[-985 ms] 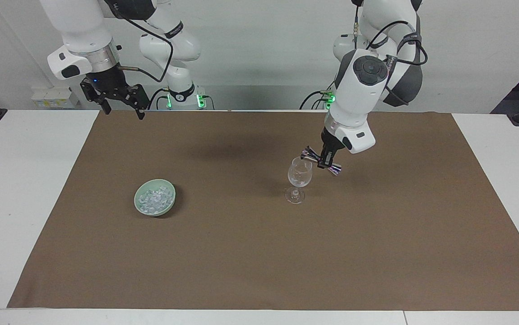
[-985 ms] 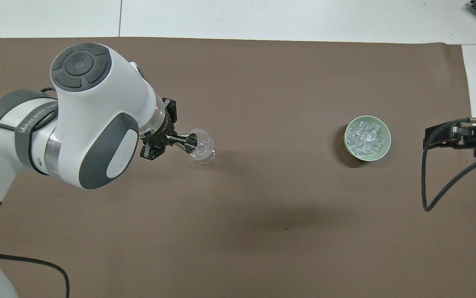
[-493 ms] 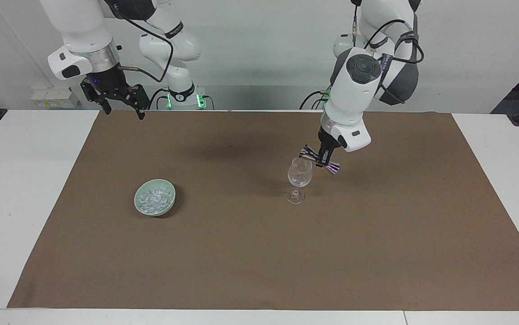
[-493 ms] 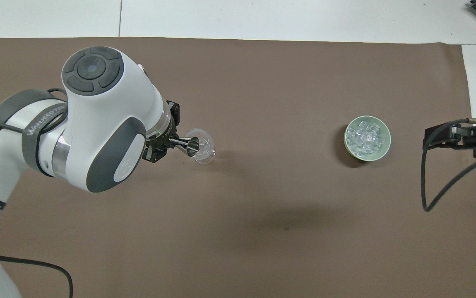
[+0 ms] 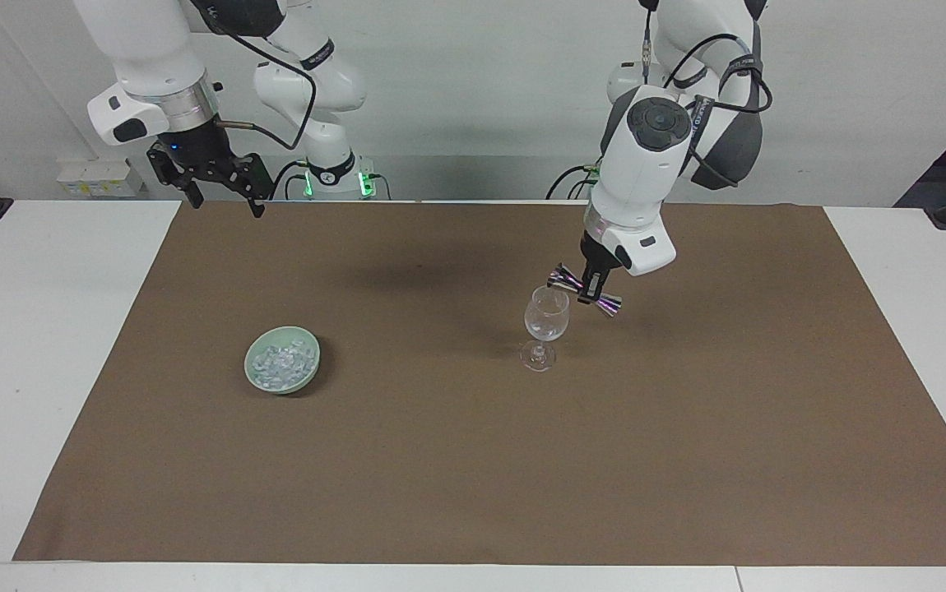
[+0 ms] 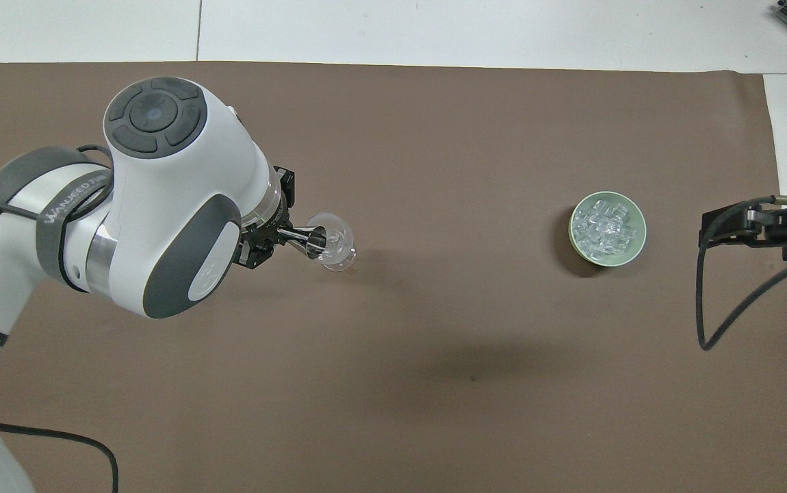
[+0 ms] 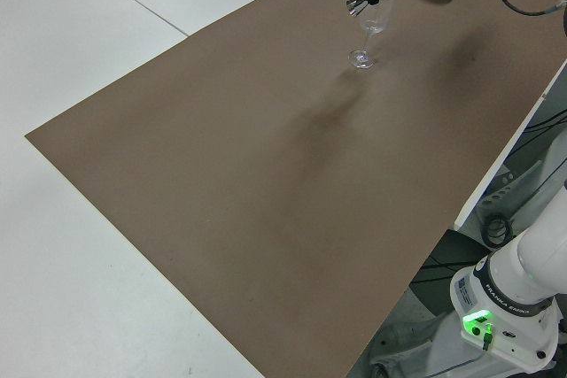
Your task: Pour wine and add ice with both arms
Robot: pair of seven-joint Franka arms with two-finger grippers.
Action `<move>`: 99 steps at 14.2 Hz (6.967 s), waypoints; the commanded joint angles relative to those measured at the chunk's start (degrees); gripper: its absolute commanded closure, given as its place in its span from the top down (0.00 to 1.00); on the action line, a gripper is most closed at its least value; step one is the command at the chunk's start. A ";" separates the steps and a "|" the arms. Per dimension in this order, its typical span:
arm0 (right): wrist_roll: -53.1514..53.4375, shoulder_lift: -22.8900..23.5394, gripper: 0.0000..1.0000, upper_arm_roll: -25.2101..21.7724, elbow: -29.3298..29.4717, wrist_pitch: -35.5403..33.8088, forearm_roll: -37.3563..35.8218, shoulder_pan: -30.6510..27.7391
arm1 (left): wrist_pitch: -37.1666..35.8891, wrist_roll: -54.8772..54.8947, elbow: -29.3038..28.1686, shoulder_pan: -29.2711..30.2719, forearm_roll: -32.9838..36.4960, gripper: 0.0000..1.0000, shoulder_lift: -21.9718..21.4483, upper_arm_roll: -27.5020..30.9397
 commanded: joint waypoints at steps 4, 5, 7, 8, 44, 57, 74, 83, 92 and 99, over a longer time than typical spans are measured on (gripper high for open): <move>-1.78 -1.42 1.00 0.35 -1.50 0.20 -0.25 -0.08 | -1.84 -1.35 1.24 -1.34 1.21 0.00 0.08 0.86; -1.78 -1.42 1.00 0.35 -1.59 0.20 -0.25 -0.08 | -1.76 -1.27 1.24 -1.34 1.12 0.00 0.08 0.86; -1.78 -1.42 1.00 0.35 -1.50 0.20 -0.25 -0.08 | -1.76 -1.35 1.24 -1.34 1.12 0.00 0.08 0.86; -1.78 -1.42 1.00 0.35 -1.50 0.29 -0.25 -0.08 | -1.76 -1.27 1.24 -1.34 1.12 0.00 0.08 0.86; -1.87 -1.42 1.00 0.44 -1.42 0.37 -0.25 -0.16 | 2.02 -1.35 2.21 -1.52 5.78 0.00 1.13 0.86; -2.13 -1.42 1.00 0.44 -1.50 1.16 -0.25 -0.08 | 2.64 -2.76 2.30 -2.48 8.07 0.00 1.22 0.86; -3.63 -1.42 1.00 0.44 -1.59 1.25 -0.25 -0.08 | 4.75 -4.34 2.21 -3.28 11.93 0.00 1.48 0.86; -3.54 -1.42 1.00 0.44 -1.59 1.25 -0.25 -0.08 | 5.98 -4.34 2.12 -3.45 12.46 0.00 1.48 0.86; -3.45 -1.42 1.00 0.44 -1.59 1.25 -0.25 -0.08 | 5.01 -4.43 2.03 -4.33 14.22 0.00 1.22 0.95; -3.54 -1.42 1.00 0.44 -1.59 1.34 -0.25 -0.08 | 4.22 -4.43 1.68 -4.68 14.92 0.00 0.96 1.04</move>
